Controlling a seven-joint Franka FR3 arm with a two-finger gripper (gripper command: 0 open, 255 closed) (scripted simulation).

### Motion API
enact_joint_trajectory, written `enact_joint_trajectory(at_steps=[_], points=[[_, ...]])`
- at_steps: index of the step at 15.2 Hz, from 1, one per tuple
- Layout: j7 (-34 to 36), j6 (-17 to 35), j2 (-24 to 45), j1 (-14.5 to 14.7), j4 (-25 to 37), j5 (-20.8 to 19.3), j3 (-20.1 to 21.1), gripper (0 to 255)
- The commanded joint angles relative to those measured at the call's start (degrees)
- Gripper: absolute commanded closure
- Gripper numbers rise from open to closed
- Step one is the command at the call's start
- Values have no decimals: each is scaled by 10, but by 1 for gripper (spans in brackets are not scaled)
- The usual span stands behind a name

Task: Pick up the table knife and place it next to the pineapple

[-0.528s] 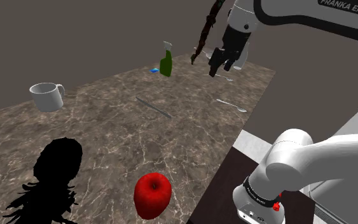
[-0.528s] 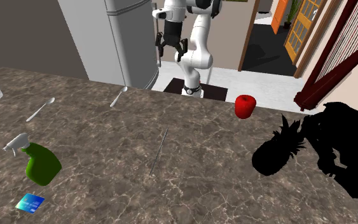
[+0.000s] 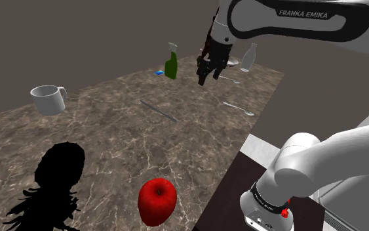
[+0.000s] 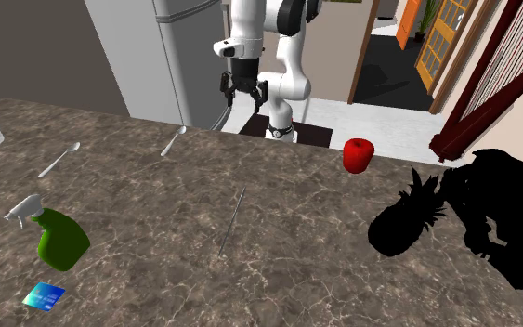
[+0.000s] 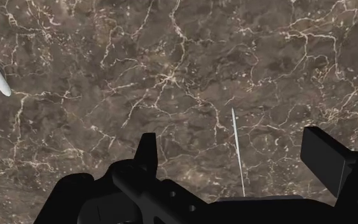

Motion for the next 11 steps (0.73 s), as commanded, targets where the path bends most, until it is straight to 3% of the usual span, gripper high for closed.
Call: enact_joint_trajectory(at_steps=[1, 11], points=[[-6, 21, 41, 3, 11, 3, -2, 0], [-37, 111, 253, 17, 92, 21, -5, 0]])
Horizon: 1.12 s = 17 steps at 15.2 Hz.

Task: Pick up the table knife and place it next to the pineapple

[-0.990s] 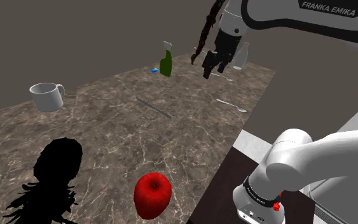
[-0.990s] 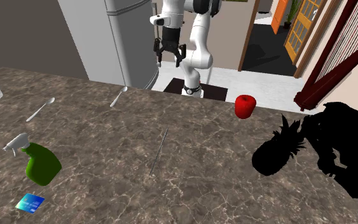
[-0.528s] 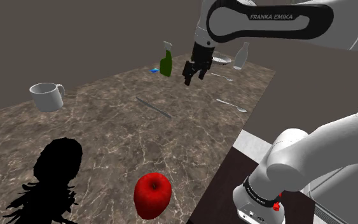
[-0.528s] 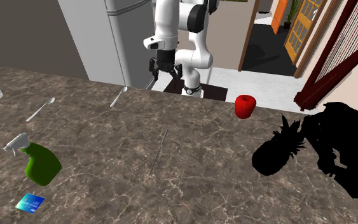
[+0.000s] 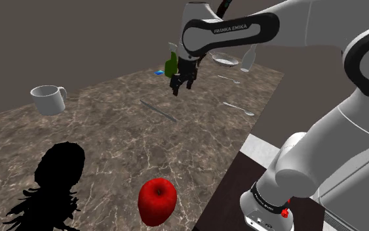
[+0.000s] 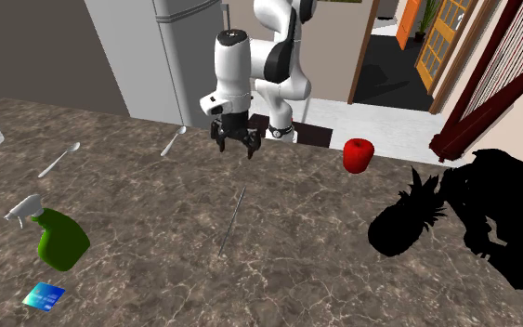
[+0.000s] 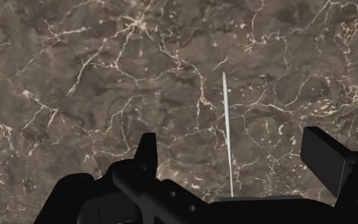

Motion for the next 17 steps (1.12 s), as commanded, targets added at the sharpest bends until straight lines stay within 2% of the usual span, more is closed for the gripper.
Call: enact_joint_trajectory(at_steps=[1, 10, 17], points=[[-6, 12, 42, 3, 22, 4, 1, 0], [-34, 40, 242, 10, 156, 21, 10, 0], [-34, 82, 265, 10, 135, 21, 10, 0]])
